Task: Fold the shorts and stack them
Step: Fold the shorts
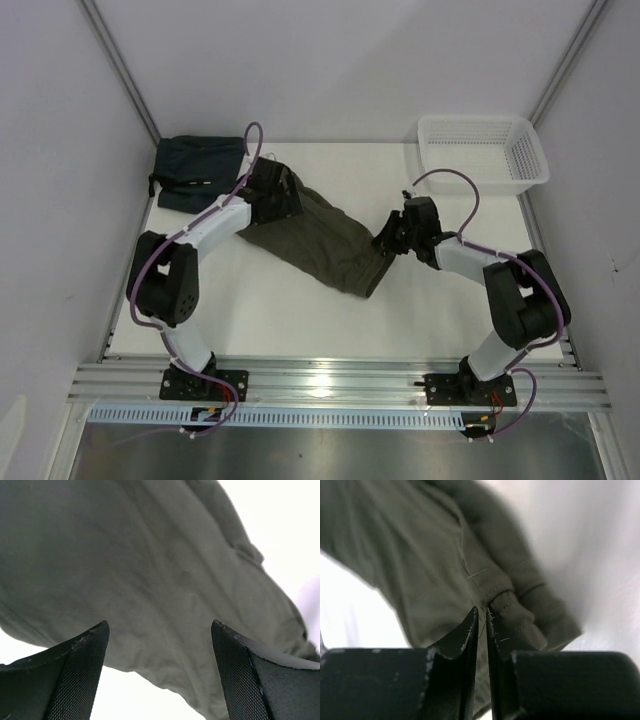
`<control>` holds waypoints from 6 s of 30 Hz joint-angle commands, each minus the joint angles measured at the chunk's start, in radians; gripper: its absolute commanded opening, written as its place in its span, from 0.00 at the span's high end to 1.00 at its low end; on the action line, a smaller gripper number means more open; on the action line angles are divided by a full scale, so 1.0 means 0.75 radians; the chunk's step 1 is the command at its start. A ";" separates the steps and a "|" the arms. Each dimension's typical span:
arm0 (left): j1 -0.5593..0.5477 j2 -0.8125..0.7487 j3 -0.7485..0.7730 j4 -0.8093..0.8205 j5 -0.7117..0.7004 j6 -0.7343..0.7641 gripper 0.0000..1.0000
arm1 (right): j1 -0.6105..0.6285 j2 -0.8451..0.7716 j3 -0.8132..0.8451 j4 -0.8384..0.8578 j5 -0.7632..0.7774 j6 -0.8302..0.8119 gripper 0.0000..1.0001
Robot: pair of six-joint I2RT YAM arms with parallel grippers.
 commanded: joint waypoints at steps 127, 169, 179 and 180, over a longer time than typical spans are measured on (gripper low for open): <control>-0.765 0.189 -0.256 0.371 -0.101 0.171 0.16 | -0.070 -0.102 -0.689 0.687 -0.083 0.379 0.15; -0.410 -0.243 -0.411 0.431 -0.012 -0.001 0.14 | -0.266 -0.454 0.314 -1.469 0.375 -0.009 1.00; -0.412 -0.116 -0.499 0.529 -0.045 -0.026 0.15 | -0.323 -0.305 0.645 -1.669 0.367 -0.109 1.00; -0.414 -0.110 -0.540 0.539 -0.043 -0.036 0.15 | -0.323 -0.288 0.674 -1.679 0.371 -0.130 1.00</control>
